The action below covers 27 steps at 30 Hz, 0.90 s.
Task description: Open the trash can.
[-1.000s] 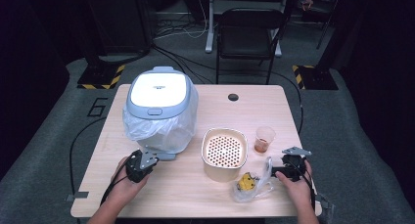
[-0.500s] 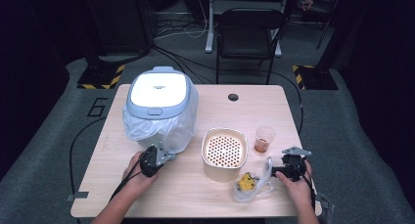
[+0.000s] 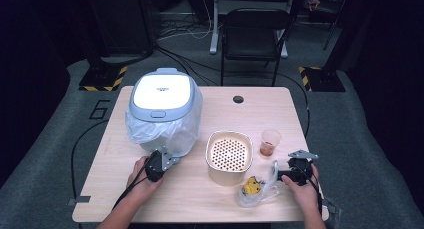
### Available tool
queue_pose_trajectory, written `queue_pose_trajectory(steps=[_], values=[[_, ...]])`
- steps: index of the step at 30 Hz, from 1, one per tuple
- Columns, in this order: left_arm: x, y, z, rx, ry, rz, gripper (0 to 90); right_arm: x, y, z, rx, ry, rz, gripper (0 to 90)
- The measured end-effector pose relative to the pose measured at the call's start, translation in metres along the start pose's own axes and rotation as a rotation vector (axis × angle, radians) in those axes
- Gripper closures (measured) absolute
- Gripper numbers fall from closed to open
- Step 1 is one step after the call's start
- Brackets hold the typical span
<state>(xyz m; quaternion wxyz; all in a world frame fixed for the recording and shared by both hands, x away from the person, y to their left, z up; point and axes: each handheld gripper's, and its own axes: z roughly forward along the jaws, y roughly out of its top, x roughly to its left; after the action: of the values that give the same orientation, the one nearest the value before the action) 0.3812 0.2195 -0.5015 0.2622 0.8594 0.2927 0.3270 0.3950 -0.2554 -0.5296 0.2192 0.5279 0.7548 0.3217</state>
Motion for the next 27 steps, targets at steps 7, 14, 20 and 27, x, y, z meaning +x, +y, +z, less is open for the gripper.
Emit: queue_pose_trajectory(steps=[7,14,20,27], values=[[-0.006,-0.008,0.001,-0.049,0.041,-0.043,90.0,0.000,0.000,0.000,0.000,0.000,0.000,0.0],[-0.007,-0.014,0.001,-0.079,0.048,-0.084,90.0,0.000,0.000,0.000,0.000,0.000,-0.001,0.0],[-0.010,-0.018,0.003,-0.101,0.060,-0.112,90.0,0.000,0.000,0.000,0.000,0.000,0.000,0.0],[-0.014,-0.025,0.009,-0.115,0.061,-0.144,90.0,0.000,0.000,0.000,0.001,0.000,0.004,0.0]])
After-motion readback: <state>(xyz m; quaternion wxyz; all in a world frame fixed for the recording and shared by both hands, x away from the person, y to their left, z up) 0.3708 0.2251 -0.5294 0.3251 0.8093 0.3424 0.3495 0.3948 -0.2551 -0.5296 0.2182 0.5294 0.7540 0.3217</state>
